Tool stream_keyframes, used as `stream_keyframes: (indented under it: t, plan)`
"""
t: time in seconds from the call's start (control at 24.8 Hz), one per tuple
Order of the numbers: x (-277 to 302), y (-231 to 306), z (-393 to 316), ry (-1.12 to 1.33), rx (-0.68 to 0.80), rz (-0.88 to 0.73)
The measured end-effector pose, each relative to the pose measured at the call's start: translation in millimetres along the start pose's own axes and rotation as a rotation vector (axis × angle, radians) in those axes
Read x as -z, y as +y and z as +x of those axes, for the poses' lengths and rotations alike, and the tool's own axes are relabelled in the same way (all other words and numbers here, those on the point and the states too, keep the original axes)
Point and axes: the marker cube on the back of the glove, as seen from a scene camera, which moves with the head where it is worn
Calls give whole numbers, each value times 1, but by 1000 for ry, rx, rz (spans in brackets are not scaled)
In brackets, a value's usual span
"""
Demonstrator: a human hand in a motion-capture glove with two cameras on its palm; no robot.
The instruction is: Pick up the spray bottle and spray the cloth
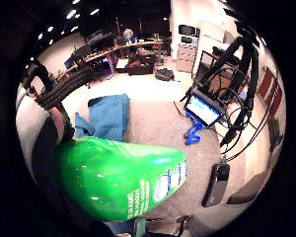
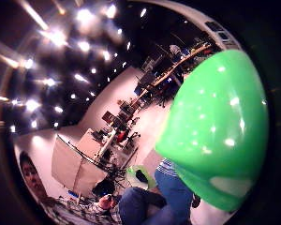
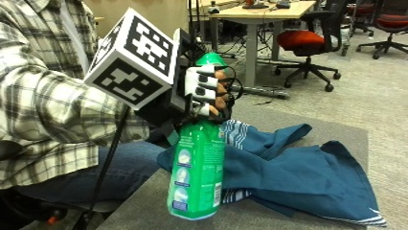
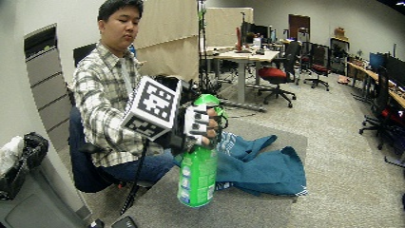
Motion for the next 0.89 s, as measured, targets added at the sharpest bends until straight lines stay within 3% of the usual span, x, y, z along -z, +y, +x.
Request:
stream_keyframes:
  t: [0.89]
  plan:
    - [-59,29,-69,360,369,-363]
